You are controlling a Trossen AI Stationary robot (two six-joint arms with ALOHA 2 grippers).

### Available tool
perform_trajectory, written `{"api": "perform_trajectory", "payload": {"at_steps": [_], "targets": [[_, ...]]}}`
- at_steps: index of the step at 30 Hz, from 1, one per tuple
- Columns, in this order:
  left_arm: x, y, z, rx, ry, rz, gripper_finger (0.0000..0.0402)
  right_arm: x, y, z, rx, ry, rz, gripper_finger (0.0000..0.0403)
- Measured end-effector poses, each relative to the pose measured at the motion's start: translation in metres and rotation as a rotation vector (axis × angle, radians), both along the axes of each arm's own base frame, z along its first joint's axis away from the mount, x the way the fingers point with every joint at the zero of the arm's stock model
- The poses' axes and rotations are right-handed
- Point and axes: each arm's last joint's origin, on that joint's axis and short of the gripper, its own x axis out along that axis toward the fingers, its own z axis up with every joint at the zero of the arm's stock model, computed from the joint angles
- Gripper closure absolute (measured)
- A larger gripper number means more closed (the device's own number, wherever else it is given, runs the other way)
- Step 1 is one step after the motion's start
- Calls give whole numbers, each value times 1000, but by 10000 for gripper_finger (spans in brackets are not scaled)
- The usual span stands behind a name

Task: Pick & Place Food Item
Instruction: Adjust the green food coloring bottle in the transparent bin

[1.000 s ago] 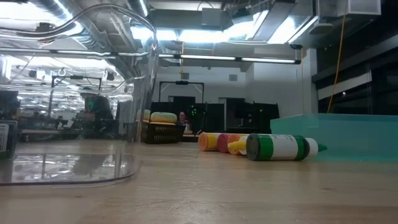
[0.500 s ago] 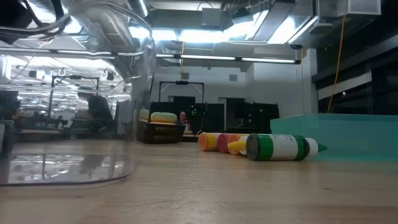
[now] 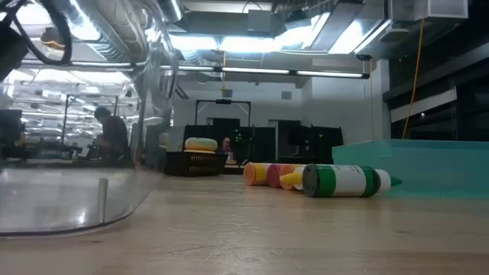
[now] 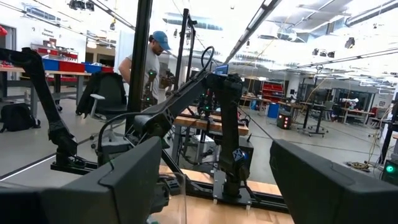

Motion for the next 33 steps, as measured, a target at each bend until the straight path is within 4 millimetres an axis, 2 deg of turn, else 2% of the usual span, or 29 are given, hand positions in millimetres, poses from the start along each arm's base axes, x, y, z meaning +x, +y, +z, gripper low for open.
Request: {"api": "perform_trajectory", "payload": {"at_steps": [6, 10, 17, 20, 23, 27, 33], "targets": [[-1, 0, 1, -9, 14, -11, 291, 0, 0, 0, 0, 0, 0, 108], [-6, 2, 11, -1, 99, -32, 291, 0, 0, 0, -1, -1, 0, 108], [-8, 13, 63, 25, 259, -92, 291, 0, 0, 1, -9, -16, -4, 108], [-2, 20, 86, -32, 329, -128, 291, 0, 0, 1, -11, -17, -5, 108], [6, 31, 98, -122, 393, -150, 291, 0, 0, 2, -11, -19, -4, 108], [19, 48, 97, -257, 428, -170, 291, 0, 0, 2, -15, -26, -3, 108], [42, 65, 84, -465, 494, -156, 291, -1, 0, 2, -20, -26, -4, 108]]}}
